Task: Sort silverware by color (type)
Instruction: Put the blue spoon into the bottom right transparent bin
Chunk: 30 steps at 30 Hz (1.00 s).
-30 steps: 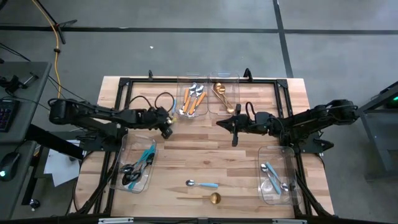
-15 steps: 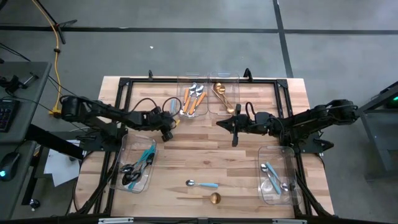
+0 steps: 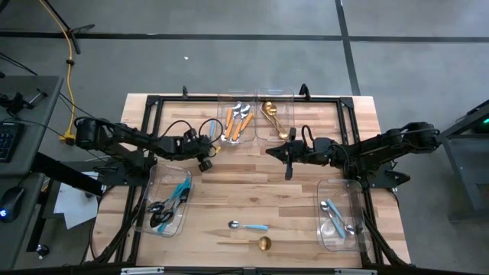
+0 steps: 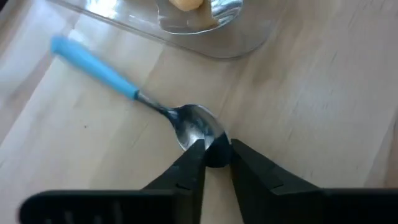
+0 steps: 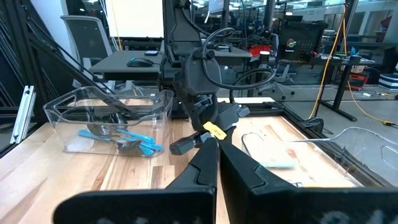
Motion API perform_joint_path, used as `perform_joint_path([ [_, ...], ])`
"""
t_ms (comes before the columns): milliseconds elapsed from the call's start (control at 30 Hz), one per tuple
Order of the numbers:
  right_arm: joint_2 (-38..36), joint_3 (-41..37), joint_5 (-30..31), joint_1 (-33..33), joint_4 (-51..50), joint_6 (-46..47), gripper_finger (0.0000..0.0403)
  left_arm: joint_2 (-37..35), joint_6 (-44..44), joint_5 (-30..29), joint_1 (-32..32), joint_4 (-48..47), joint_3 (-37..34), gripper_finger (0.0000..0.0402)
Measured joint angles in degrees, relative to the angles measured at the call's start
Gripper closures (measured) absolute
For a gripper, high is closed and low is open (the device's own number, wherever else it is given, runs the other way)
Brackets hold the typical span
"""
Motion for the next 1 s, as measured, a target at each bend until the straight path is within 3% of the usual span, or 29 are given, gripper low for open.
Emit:
perform_joint_path([
  [167,0.00,0.00,0.00,0.00,-0.01,-0.03,0.0403,-0.04,0.66,-1.45,-0.02,0.05,0.02,0.0392],
  [433,0.00,0.00,0.00,0.00,-0.02,-0.13,0.0403,-1.23,-0.61,-1.94,-0.01,-3.85,0.07,0.0399],
  [700,0.00,0.00,0.00,0.00,-0.04,-0.48,0.0403,-8.66,-7.52,-4.83,-0.12,-14.64,-0.11,0.0401],
  [833,0.00,0.00,0.00,0.00,-0.04,-0.46,0.0403,-13.50,-10.44,-8.43,-1.40,-18.10,-0.11,0.0402],
  [1000,0.00,0.00,0.00,0.00,-0.09,-0.48,0.0403,-20.05,-13.46,-17.25,-3.31,-19.54,-0.10,0.0401],
])
